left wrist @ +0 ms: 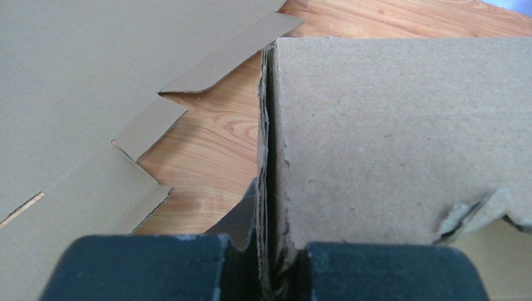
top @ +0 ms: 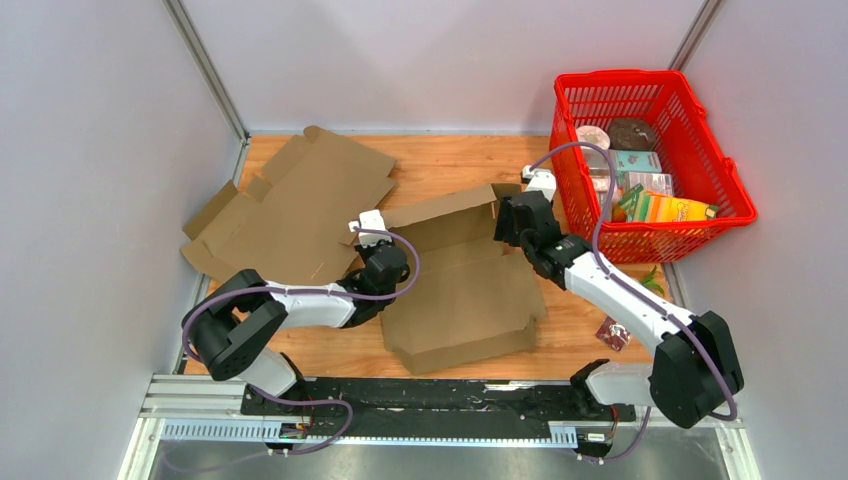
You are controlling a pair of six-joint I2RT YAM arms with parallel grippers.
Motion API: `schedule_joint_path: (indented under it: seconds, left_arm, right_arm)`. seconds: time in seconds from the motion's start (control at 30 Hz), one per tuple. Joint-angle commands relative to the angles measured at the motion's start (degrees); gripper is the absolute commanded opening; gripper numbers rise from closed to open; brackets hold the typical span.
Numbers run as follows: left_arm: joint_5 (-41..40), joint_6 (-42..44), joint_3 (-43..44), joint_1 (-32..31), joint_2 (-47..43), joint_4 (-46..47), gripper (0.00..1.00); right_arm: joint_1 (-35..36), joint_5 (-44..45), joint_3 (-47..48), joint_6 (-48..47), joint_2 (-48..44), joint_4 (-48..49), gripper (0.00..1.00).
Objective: Fold the paper box
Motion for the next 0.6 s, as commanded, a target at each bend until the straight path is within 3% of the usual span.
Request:
schedule_joint_path:
  seconds: [0.0,0.13,0.23,0.4,0.57]
  left_arm:
    - [-2.45,-1.81,1.8,-0.49,1.83,-3.19,0.0]
    - [-5.27,-1.55,3.03,-1.45,2.45,-4.34,0.0]
    - [-7.29,-1.11,4.18,-2.07,3.32,-5.13,0.0]
    - [-7.91,-1.28,5.23,-2.33,4.64,-6.01,0.0]
    - [-8.26,-1.29,5.32,-2.42,4.73,-6.1,0.0]
  right_arm:
    - [0.56,10.31,0.17,0.22,1.14,7.88,0.54]
    - [0.65,9.01,0.78,0.56,2.11,8.15,0.24]
    - [1.62,8.74,1.75,1.79,2.46,5.86,0.15]
    - [2.93,6.63,3.33,5.48,1.59,0.25,0.06]
    - [3.55,4.52,4.47,8.39,-0.52,-6.69,0.05]
